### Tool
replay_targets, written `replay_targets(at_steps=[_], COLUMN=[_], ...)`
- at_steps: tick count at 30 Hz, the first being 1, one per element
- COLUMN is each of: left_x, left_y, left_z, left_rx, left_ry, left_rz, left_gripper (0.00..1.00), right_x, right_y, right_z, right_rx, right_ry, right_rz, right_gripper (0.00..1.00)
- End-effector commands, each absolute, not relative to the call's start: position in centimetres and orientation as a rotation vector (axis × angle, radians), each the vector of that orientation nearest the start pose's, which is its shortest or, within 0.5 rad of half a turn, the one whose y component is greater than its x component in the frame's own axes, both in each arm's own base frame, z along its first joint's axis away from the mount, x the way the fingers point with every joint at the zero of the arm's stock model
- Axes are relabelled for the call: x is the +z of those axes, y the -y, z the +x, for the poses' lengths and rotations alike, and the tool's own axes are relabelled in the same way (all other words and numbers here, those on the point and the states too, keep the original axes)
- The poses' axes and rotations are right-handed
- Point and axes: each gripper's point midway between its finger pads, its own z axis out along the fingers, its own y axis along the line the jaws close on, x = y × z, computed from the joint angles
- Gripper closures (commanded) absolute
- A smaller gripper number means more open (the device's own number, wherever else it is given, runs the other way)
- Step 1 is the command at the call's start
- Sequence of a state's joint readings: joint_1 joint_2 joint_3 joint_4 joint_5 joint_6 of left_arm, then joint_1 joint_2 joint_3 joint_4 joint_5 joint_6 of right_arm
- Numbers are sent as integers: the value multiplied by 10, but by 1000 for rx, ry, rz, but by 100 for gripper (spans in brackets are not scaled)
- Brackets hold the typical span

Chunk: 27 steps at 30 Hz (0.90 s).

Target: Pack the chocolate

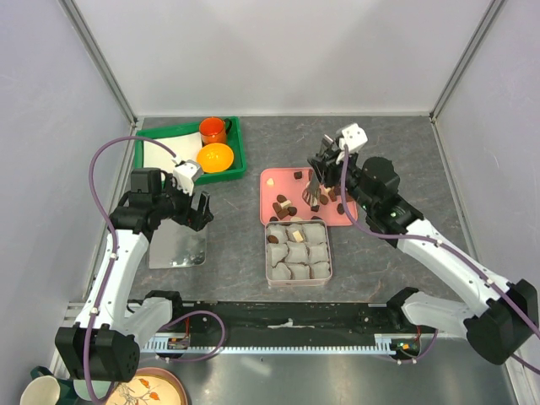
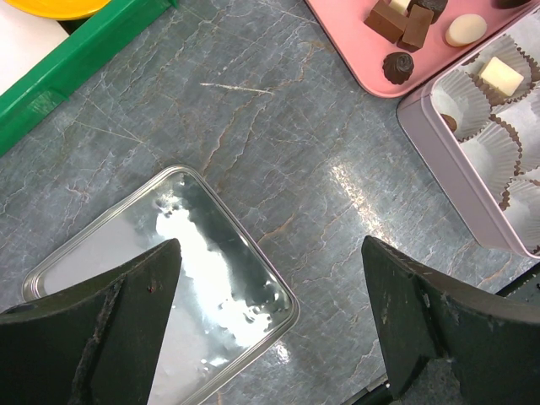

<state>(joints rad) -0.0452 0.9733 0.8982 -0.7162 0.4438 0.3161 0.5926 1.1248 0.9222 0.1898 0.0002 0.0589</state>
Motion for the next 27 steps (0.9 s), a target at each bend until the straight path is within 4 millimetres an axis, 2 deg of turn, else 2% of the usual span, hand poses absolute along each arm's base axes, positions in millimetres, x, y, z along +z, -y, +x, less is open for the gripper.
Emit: replay_targets(at_steps=[1,7,17,27], left_x=[189,190,193,193], left_y=[73,75,74,76], left_z=[259,258,259,259], left_rx=[-357,-374,-362,-378], left_ry=[-2169,-2166,-2162,-2163], left_rz=[639,632,630,635], left_gripper=[5,5,5,5], right_x=[296,281,266,269], right_y=[-225,-224,-229,-227], right_z=[310,298,300,299], right_rx=[562,591,609,604], right_ry=[-1610,-1646,-1668,-1661], right_rz=[-445,-462,-463,-456], right_gripper=[85,82,70,62])
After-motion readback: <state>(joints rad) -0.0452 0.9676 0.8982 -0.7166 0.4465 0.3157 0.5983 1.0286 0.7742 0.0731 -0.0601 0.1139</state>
